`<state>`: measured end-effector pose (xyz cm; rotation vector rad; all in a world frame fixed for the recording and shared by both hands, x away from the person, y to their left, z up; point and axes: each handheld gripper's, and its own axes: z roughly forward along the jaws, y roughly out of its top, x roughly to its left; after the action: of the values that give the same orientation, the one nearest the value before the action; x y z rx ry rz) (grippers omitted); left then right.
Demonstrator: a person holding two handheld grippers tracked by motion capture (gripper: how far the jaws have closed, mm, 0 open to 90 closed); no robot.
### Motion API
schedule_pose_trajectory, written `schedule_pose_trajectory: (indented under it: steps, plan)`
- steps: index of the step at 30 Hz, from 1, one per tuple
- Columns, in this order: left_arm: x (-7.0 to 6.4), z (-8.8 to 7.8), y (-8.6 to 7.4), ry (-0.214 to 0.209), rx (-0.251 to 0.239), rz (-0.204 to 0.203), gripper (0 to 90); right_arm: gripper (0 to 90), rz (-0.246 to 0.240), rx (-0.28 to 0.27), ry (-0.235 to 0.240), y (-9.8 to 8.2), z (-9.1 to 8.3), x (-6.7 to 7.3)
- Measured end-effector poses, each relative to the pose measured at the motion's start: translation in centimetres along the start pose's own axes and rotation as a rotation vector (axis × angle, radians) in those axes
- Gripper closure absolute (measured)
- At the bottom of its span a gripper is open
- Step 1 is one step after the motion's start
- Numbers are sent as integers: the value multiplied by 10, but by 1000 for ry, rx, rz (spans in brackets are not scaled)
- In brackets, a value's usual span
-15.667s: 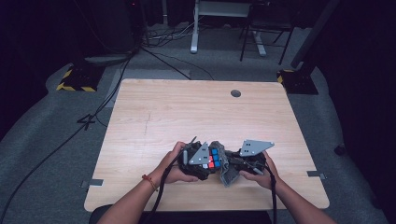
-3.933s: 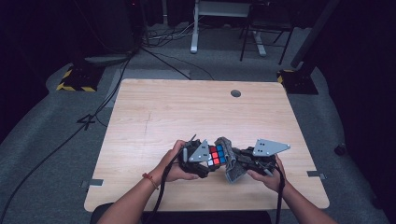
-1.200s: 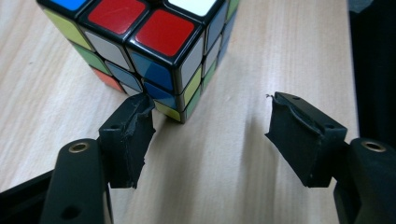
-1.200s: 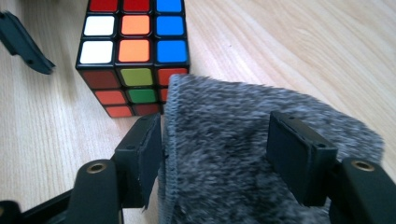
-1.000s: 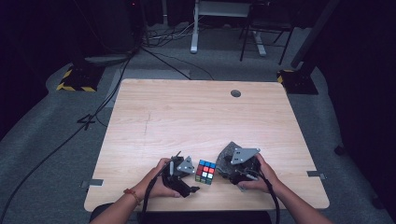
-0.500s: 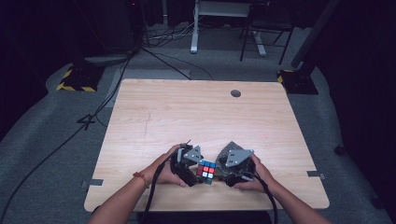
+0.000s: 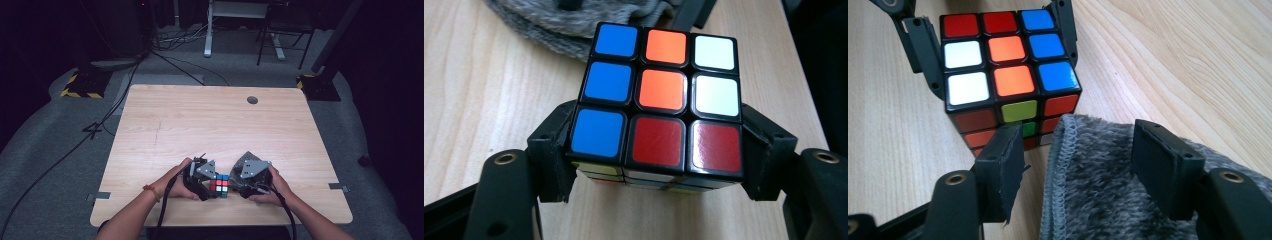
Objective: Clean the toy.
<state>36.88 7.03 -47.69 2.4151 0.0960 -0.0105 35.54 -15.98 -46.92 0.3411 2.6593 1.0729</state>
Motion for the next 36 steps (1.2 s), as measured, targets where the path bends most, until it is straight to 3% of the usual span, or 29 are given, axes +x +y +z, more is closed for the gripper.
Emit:
schedule_pose_trajectory:
  steps: [5, 13, 16, 18, 26, 30, 36]
  plan:
    - [0, -2, -2, -1, -25, -24, 311, 397, 8, -35, -4, 3, -3, 1]
    - [-4, -2, 3, 30, -51, -8, 322, 417, 19, -72, -14, 14, -6, 1]
    - [-6, 0, 7, 38, -59, 9, 325, 426, 27, -126, -2, 22, -8, 3]
    - [-6, 0, 8, 43, -58, 13, 325, 434, 3, -125, -15, 26, -9, 6]
    - [-9, -1, 6, 52, -61, 21, 331, 421, -8, -83, 17, 19, -7, 4]
    - [-8, 0, 6, 50, -70, 8, 330, 415, -9, -95, 50, 15, -11, 3]
    - [-8, 1, 6, 53, -80, 3, 327, 430, -14, -102, 45, 17, -13, 4]
